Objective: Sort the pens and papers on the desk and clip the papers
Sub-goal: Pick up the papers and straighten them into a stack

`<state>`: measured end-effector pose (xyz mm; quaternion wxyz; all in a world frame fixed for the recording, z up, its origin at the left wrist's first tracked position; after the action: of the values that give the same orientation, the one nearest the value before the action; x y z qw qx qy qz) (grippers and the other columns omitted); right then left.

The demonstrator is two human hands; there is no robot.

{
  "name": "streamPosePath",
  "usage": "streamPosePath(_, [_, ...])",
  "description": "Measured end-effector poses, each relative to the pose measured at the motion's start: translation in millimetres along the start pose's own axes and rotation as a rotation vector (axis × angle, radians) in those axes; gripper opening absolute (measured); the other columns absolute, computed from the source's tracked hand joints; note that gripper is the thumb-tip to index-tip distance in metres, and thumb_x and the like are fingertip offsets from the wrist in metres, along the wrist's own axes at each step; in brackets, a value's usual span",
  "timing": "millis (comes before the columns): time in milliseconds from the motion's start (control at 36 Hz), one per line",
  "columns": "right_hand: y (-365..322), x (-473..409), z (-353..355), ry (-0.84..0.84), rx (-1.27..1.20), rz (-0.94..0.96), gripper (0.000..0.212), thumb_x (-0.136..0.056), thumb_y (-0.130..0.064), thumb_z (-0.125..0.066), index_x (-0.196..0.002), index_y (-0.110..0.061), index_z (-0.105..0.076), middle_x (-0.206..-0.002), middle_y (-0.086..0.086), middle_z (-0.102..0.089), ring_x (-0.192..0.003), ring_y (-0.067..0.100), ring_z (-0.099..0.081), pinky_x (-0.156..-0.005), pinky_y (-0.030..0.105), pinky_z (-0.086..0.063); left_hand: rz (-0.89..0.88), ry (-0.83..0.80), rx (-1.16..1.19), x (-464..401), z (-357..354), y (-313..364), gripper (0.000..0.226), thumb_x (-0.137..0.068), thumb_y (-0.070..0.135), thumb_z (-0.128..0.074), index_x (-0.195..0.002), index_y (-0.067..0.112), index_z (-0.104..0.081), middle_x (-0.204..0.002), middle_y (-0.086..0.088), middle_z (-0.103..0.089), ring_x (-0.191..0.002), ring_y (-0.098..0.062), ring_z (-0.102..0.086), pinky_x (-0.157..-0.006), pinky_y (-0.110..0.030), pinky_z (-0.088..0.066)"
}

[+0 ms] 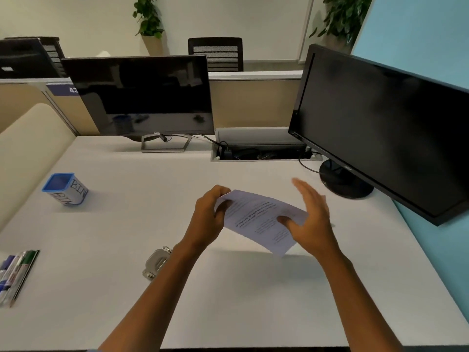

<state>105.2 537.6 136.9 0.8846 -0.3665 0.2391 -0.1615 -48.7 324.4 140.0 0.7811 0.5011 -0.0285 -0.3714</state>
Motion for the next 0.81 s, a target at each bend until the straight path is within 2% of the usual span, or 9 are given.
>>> streamPosePath(56, [-10, -5, -4, -0.042, 0.009, 0.036, 0.072, -0.087, -0.032, -0.081, -0.151, -0.021, -0.048, -0.156, -0.004, -0.049, -0.145, 0.018, -0.046, -0.124, 0.066, -0.016, -0.093, -0.011, -0.032, -7, 1, 18, 0.005, -0.102, 0.016, -0.060, -0.104, 0.015, -0.064, -0.096, 0.016, -0.063, -0.092, -0.013, -0.066, -0.074, -0.029, -0.060])
streamPosePath(111, [-16, -5, -6, -0.045, -0.031, 0.065, 0.052, -0.091, -0.032, -0.077, -0.141, -0.025, -0.060, -0.144, -0.006, -0.061, -0.131, 0.013, -0.057, -0.118, 0.062, -0.036, -0.150, -0.006, -0.076, -9, 2, 28, 0.012, -0.100, 0.022, -0.061, -0.107, 0.013, -0.067, -0.100, 0.010, -0.066, -0.094, -0.016, -0.065, -0.079, -0.037, -0.059])
streamPosePath(194, [-14, 1, -6, -0.021, -0.191, 0.026, 0.026, -0.097, -0.026, -0.069, -0.123, -0.029, -0.071, -0.113, -0.008, -0.075, -0.104, 0.011, -0.070, -0.081, 0.040, -0.065, -0.160, 0.120, -0.141, -6, 7, 32, 0.032, -0.098, 0.032, -0.064, -0.126, 0.017, -0.062, -0.126, 0.000, -0.066, -0.118, -0.021, -0.061, -0.103, -0.048, -0.050])
streamPosePath(333, [-1, 12, -9, 0.054, -0.350, -0.142, 0.015, -0.100, -0.024, -0.069, -0.112, -0.027, -0.077, -0.098, -0.016, -0.076, -0.094, 0.006, -0.071, -0.066, 0.016, -0.056, 0.099, 0.348, 0.007, 0, 17, 7, 0.109, -0.083, 0.040, -0.086, -0.163, 0.025, -0.013, -0.170, 0.008, -0.017, -0.155, -0.014, -0.025, -0.123, -0.032, -0.026])
streamPosePath(417, [1, 16, -10, 0.105, -0.421, -0.229, 0.014, -0.098, -0.034, -0.070, -0.110, -0.038, -0.074, -0.100, -0.022, -0.076, -0.096, 0.002, -0.070, -0.069, 0.013, -0.057, 0.290, 0.253, 0.252, 5, 8, -16, 0.126, -0.078, 0.038, -0.090, -0.161, 0.043, 0.005, -0.170, 0.009, -0.019, -0.154, -0.016, -0.031, -0.119, -0.033, -0.028])
streamPosePath(528, [-1, 19, -9, 0.161, -0.487, -0.277, 0.013, -0.095, -0.042, -0.072, -0.107, -0.048, -0.074, -0.100, -0.023, -0.076, -0.094, 0.001, -0.070, -0.065, 0.012, -0.057, 0.433, 0.122, 0.451, 13, -7, -30, 0.113, -0.083, 0.035, -0.086, -0.156, 0.054, -0.003, -0.155, 0.006, -0.049, -0.133, -0.017, -0.060, -0.108, -0.039, -0.049])
streamPosePath(611, [-1, 20, -11, 0.186, -0.518, -0.293, 0.013, -0.095, -0.044, -0.072, -0.106, -0.050, -0.073, -0.101, -0.022, -0.076, -0.094, 0.001, -0.070, -0.064, 0.013, -0.057, 0.473, 0.119, 0.515, 15, -17, -34, 0.084, -0.090, 0.028, -0.080, -0.157, 0.036, -0.029, -0.133, 0.014, -0.069, -0.114, -0.010, -0.072, -0.098, -0.038, -0.060])
streamPosePath(694, [-1, 22, -12, 0.211, -0.523, -0.297, 0.015, -0.096, -0.041, -0.070, -0.104, -0.054, -0.072, -0.100, -0.023, -0.076, -0.095, 0.000, -0.070, -0.063, 0.013, -0.056, 0.399, 0.168, 0.460, 12, -20, -27, 0.031, -0.098, 0.019, -0.071, -0.127, 0.029, -0.066, -0.119, 0.010, -0.077, -0.105, -0.014, -0.075, -0.092, -0.038, -0.064])
streamPosePath(806, [7, 26, -17, 0.234, -0.523, -0.336, 0.016, -0.098, -0.040, -0.069, -0.110, -0.049, -0.072, -0.100, -0.021, -0.075, -0.095, 0.001, -0.070, -0.064, 0.015, -0.059, 0.315, 0.237, 0.424, 13, -23, -16, 0.024, -0.101, 0.015, -0.066, -0.108, 0.037, -0.073, -0.109, 0.011, -0.078, -0.095, -0.019, -0.074, -0.078, -0.031, -0.064])
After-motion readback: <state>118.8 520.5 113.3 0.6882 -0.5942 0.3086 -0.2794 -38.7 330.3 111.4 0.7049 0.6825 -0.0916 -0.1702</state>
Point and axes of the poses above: each hand's wrist, its own x-axis away from the middle knuckle, its own z-axis out of the back of the hand, y = z × x, the point moved 6 cm from there along -x, towards the middle knuckle
